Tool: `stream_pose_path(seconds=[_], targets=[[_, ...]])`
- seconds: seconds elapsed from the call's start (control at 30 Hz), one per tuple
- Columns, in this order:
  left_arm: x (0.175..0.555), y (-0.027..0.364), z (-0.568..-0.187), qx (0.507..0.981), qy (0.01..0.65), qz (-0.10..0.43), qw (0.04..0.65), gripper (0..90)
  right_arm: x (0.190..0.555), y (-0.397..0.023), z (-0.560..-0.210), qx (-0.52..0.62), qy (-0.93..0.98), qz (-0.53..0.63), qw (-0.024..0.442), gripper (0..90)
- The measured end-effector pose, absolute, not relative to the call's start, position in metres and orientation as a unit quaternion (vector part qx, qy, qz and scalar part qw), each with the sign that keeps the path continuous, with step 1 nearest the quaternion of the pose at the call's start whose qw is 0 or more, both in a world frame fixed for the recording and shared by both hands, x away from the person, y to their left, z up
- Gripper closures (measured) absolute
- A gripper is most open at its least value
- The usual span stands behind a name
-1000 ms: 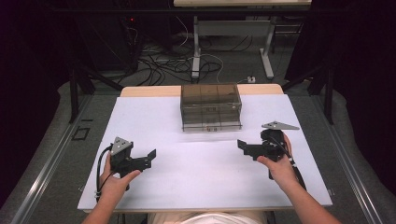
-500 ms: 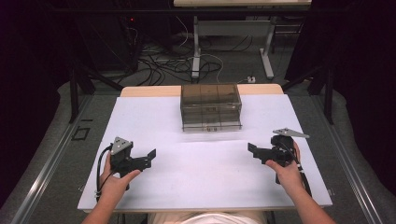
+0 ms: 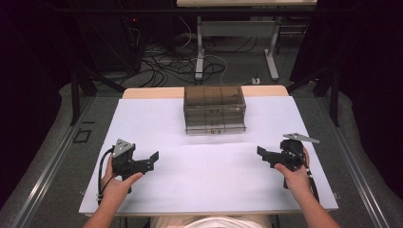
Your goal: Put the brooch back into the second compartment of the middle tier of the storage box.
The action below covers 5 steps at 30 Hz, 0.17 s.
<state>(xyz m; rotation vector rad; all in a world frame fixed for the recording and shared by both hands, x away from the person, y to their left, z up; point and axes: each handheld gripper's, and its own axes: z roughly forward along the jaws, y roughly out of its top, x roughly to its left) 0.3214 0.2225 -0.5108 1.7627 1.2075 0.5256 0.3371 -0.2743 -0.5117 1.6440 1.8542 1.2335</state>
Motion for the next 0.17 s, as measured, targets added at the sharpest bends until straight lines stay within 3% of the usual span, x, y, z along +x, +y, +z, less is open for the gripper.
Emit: stream_pose_path(seconds=[0.17], targets=[[0.322, 0.2226, -0.5109, 0.714, 0.489, 0.213, 0.453, 1.5, 0.3386, -0.2765, -0.5134, 0.584, 0.66, 0.434, 0.187, 0.0]])
